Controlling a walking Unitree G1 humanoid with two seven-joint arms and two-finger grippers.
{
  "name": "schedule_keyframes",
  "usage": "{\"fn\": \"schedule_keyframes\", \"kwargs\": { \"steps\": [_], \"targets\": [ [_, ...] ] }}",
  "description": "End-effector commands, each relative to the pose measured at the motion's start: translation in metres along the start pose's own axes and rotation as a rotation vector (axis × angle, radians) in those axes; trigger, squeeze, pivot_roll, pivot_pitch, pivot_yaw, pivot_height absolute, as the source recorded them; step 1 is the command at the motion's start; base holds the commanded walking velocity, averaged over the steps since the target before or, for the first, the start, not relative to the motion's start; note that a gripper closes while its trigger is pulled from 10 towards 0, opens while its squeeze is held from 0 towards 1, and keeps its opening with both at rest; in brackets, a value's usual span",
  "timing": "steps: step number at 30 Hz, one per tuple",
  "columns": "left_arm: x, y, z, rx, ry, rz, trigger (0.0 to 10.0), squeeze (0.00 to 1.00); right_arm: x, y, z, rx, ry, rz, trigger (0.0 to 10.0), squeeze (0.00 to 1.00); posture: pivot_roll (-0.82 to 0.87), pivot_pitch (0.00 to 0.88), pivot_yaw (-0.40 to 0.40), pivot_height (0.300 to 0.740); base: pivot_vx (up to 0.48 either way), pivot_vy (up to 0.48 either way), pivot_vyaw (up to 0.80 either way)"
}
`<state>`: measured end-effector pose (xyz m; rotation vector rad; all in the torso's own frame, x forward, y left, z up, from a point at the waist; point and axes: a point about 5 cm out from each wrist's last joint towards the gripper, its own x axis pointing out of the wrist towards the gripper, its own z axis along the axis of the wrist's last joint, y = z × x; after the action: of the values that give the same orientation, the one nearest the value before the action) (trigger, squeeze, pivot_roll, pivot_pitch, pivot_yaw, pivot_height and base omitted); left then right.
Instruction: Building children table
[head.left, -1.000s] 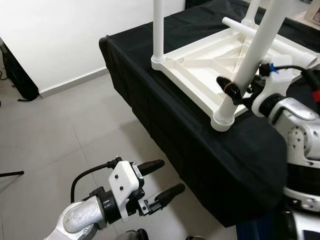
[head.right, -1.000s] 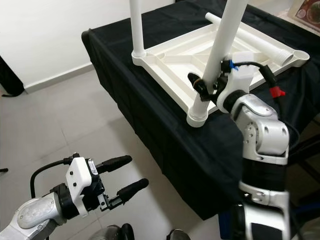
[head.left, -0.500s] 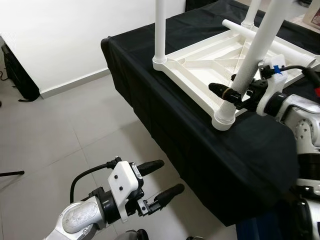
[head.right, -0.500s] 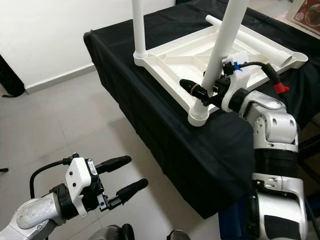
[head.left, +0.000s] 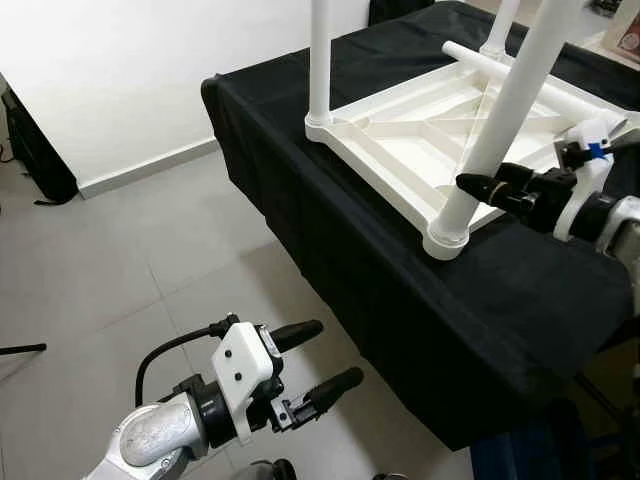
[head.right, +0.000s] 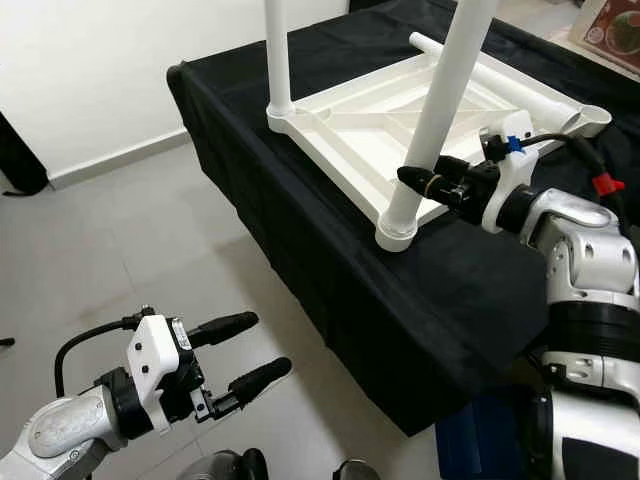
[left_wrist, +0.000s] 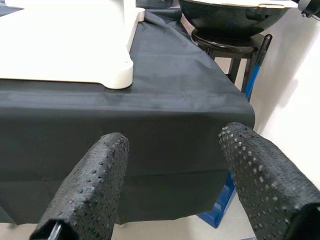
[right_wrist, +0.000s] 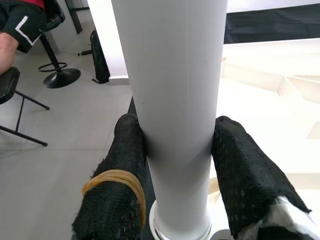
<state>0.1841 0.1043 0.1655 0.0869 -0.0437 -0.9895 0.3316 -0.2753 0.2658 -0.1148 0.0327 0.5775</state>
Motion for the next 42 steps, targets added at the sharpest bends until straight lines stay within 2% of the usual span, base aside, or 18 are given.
{"fn": "schedule_keyframes", "kwargs": {
  "steps": [1,5,7,10,11,12,13,14,16,20,25,26,28,29,31,32,39,42],
  "targets": [
    [0.0,-0.002,-0.001,-0.002,0.01,-0.011,10.0,0.0,-0.004,0.004,0.004,-0.014,-0.041,-0.049,0.0,0.0,-0.01,0.179,0.007,0.74,0.0,0.0,0.0],
    [0.0,-0.002,-0.001,-0.002,0.01,-0.01,10.0,0.0,0.0,0.015,0.001,-0.022,-0.046,-0.053,0.0,0.0,-0.01,0.18,0.005,0.74,0.0,0.0,0.0],
    [0.0,-0.003,-0.002,-0.002,0.011,-0.01,10.0,0.0,0.013,0.038,-0.01,-0.028,-0.02,-0.163,0.0,0.0,-0.01,0.182,0.005,0.74,0.0,0.0,0.0],
    [0.0,-0.003,-0.002,-0.001,0.011,-0.01,10.0,0.0,0.015,0.042,-0.012,-0.041,-0.012,-0.194,0.0,0.0,-0.01,0.182,0.005,0.74,0.0,0.0,0.0],
    [-0.001,-0.003,-0.002,-0.001,0.011,-0.01,10.0,0.0,0.017,0.042,-0.017,-0.052,0.016,-0.321,0.0,0.0,-0.01,0.183,0.001,0.74,0.0,0.0,0.0],
    [-0.001,-0.003,-0.002,-0.001,0.011,-0.01,10.0,0.0,0.017,0.042,-0.017,-0.052,0.016,-0.321,0.0,0.0,-0.01,0.183,0.001,0.74,0.0,0.0,0.0],
    [-0.001,-0.003,-0.002,-0.003,0.011,-0.01,10.0,0.0,0.014,0.042,-0.024,-0.029,0.048,-0.521,0.0,0.0,-0.01,0.185,0.002,0.74,0.0,0.0,0.0],
    [-0.001,-0.003,-0.002,-0.003,0.011,-0.01,10.0,0.0,0.014,0.042,-0.024,-0.029,0.048,-0.521,0.0,0.0,-0.01,0.185,0.002,0.74,0.0,0.0,0.0],
    [-0.001,-0.003,-0.002,-0.006,0.011,-0.012,10.0,0.0,0.012,0.055,-0.038,0.055,0.072,-0.729,0.0,0.0,-0.02,0.184,0.001,0.74,0.0,0.0,0.0],
    [0.001,-0.003,-0.002,-0.008,0.005,-0.011,10.0,0.0,0.018,0.068,-0.044,0.097,0.07,-0.753,0.0,0.0,-0.01,0.177,-0.005,0.74,0.0,0.0,0.0],
    [0.001,-0.003,-0.002,-0.003,0.006,-0.008,10.0,0.0,0.02,0.071,-0.038,0.151,0.054,-0.782,0.0,0.0,-0.01,0.173,-0.008,0.74,0.0,0.0,0.0],
    [0.001,-0.003,-0.002,-0.004,0.006,-0.008,10.0,0.0,0.021,0.072,-0.035,0.14,0.051,-0.758,7.6,0.0,-0.02,0.172,-0.008,0.74,0.0,0.0,0.0],
    [0.001,-0.003,-0.002,-0.005,0.006,-0.008,10.0,0.0,0.022,0.073,-0.033,0.131,0.051,-0.741,7.6,0.0,-0.02,0.172,-0.008,0.74,0.0,0.0,0.0],
    [0.002,-0.003,-0.002,-0.005,0.005,-0.009,10.0,0.0,0.023,0.073,-0.029,0.088,0.051,-0.718,10.0,0.0,-0.02,0.171,-0.01,0.74,0.0,0.0,0.0],
    [0.002,-0.003,-0.002,-0.005,0.003,-0.01,10.0,0.0,0.025,0.072,-0.024,0.071,0.041,-0.664,10.0,0.0,-0.02,0.171,-0.009,0.74,0.0,0.0,0.0],
    [0.003,-0.003,-0.002,-0.004,0.002,-0.01,10.0,0.0,0.026,0.066,-0.017,0.05,0.017,-0.63,10.0,1.0,-0.02,0.172,-0.009,0.74,0.0,0.0,0.0],
    [0.002,-0.003,-0.002,-0.004,0.001,-0.005,10.0,0.0,0.029,0.046,0.004,-0.029,-0.05,-0.459,10.0,1.0,-0.02,0.177,-0.01,0.74,0.0,0.0,0.0],
    [0.002,-0.004,-0.002,-0.008,0.001,-0.004,10.0,0.0,0.034,0.039,0.01,-0.1,-0.038,-0.256,10.0,1.0,-0.02,0.184,-0.01,0.74,0.0,0.0,0.0]
  ]
}}
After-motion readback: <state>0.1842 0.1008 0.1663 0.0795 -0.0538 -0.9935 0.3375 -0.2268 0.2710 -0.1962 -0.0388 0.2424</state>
